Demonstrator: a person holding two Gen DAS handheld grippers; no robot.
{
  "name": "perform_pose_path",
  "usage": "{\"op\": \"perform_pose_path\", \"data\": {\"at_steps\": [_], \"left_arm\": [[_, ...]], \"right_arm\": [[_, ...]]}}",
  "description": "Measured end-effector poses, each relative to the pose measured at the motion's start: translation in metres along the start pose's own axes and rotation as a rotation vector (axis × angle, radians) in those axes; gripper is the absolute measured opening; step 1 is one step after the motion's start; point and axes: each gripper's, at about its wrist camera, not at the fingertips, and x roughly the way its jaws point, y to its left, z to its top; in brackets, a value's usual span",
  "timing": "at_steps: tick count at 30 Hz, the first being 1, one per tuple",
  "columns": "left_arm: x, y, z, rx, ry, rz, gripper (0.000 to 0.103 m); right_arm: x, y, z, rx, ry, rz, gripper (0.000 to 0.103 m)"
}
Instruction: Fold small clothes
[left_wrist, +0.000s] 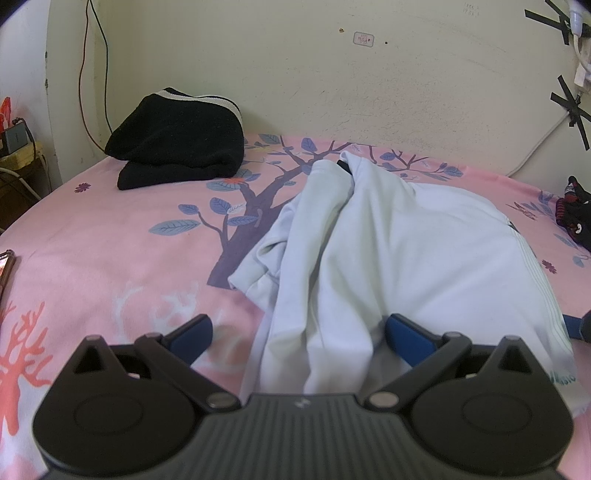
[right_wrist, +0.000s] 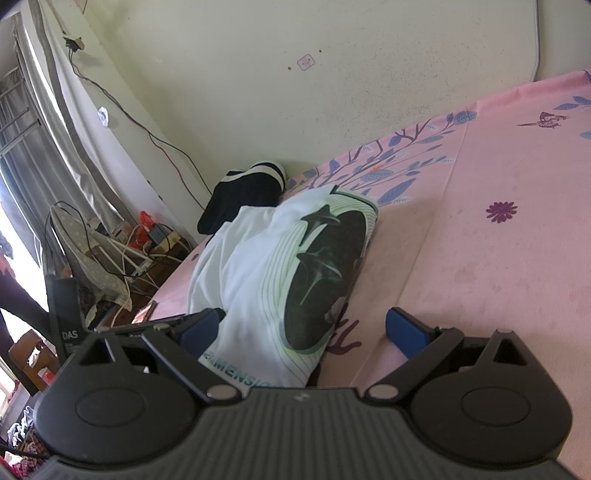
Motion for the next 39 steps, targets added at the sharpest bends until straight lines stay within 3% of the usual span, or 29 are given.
{"op": "perform_pose_path", "data": {"at_steps": [31,35,39], "left_arm": [[0.0,0.0,0.0,0.002,0.0,-0.001,0.103],[0.0,0.004,0.004,0.012,0.025,-0.03,0.103],[-0.001,0.021,0.017,-0.045,0.063,-0.124,0.103]], "right_arm": [[0.0,0.001,-0.001,-0.001,-0.004,0.0,0.093],[0.0,0.0,0.002,-0.002,0.008,0.002,0.093],[0.005,-0.002,0.009,-0.008,0.036,0.006,0.093]]}}
